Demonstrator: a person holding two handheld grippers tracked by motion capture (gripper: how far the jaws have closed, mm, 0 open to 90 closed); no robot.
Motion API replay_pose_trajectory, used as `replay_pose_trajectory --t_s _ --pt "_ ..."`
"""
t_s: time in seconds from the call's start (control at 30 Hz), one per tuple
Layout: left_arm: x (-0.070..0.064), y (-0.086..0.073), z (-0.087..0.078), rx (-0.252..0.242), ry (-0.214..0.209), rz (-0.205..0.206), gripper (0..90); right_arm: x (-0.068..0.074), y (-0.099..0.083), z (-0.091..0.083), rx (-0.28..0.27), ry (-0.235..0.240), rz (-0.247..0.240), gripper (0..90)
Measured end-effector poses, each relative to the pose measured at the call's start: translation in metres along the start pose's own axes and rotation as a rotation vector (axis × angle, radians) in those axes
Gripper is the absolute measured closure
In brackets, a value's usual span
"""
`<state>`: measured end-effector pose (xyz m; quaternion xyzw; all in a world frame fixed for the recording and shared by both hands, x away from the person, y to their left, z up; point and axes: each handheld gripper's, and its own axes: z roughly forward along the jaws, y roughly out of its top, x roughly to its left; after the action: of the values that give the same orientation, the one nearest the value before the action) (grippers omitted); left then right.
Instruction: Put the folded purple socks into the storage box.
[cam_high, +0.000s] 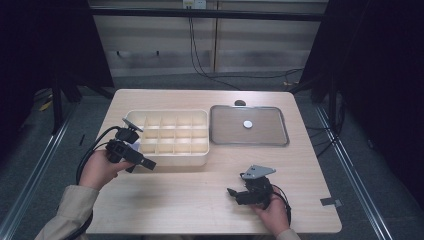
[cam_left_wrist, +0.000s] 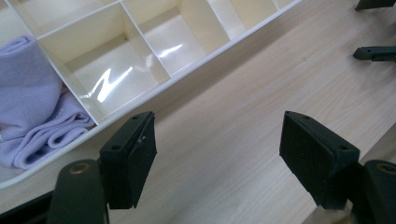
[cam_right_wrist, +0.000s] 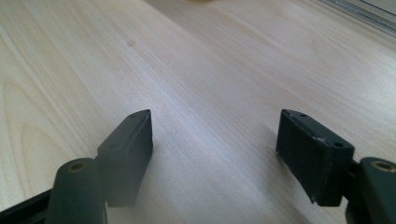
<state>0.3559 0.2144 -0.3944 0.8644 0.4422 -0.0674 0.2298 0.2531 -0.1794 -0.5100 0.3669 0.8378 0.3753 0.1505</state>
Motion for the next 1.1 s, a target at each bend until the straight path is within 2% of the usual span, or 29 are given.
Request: replay_pose_trajectory --t_s 0.23,0.27,0.3,0.47,0.53,0.6,0.67,0.7,0.77,0.83,0.97,1.07,1.1 --pt "-0.002 -0.005 0.006 -0.012 -0.023 -0.006 26.8 0.0 0.0 0.0 0.0 0.0 -0.001 27.0" --pt "-0.001 -0.006 0.006 -0.005 -0.027 0.003 26.8 0.0 0.0 0.0 0.0 0.001 -0.001 27.0" --pt "-0.001 -0.007 0.008 -0.016 -0.026 -0.011 26.8 0.0 0.0 0.0 0.0 0.001 -0.001 27.0" --pt "0.0 -0.012 0.011 -0.011 -0.051 -0.001 26.7 0.0 0.0 0.0 0.0 0.001 0.0 27.0" --pt "0.0 -0.013 0.012 -0.01 -0.04 0.0 26.6 0.0 0.0 0.0 0.0 0.001 0.0 27.0" --pt "-0.001 -0.015 0.014 -0.017 -0.052 -0.01 26.6 0.0 0.0 0.0 0.0 0.001 0.0 27.0" --pt "-0.001 -0.017 0.016 -0.011 -0.052 -0.001 26.5 0.0 0.0 0.0 0.0 0.001 0.0 27.0" --pt "-0.003 -0.018 0.017 -0.019 -0.054 -0.013 26.5 0.0 0.0 0.0 0.0 0.001 0.0 27.0" --pt "-0.002 -0.02 0.018 -0.003 -0.044 0.015 26.3 0.0 0.0 0.0 0.0 0.001 0.0 27.0" --pt "-0.002 -0.022 0.021 -0.009 -0.063 0.009 26.3 0.0 0.0 0.0 0.0 0.001 -0.001 27.0" --pt "-0.002 -0.025 0.024 -0.015 -0.06 0.009 26.2 0.0 0.0 0.0 0.0 0.001 0.0 27.0" --pt "-0.004 -0.026 0.027 -0.013 -0.034 0.003 26.1 0.0 0.0 0.0 0.0 0.001 -0.001 27.0" --pt "-0.003 -0.027 0.027 -0.008 -0.043 0.007 26.0 0.0 0.0 0.0 0.0 0.001 0.0 27.0"
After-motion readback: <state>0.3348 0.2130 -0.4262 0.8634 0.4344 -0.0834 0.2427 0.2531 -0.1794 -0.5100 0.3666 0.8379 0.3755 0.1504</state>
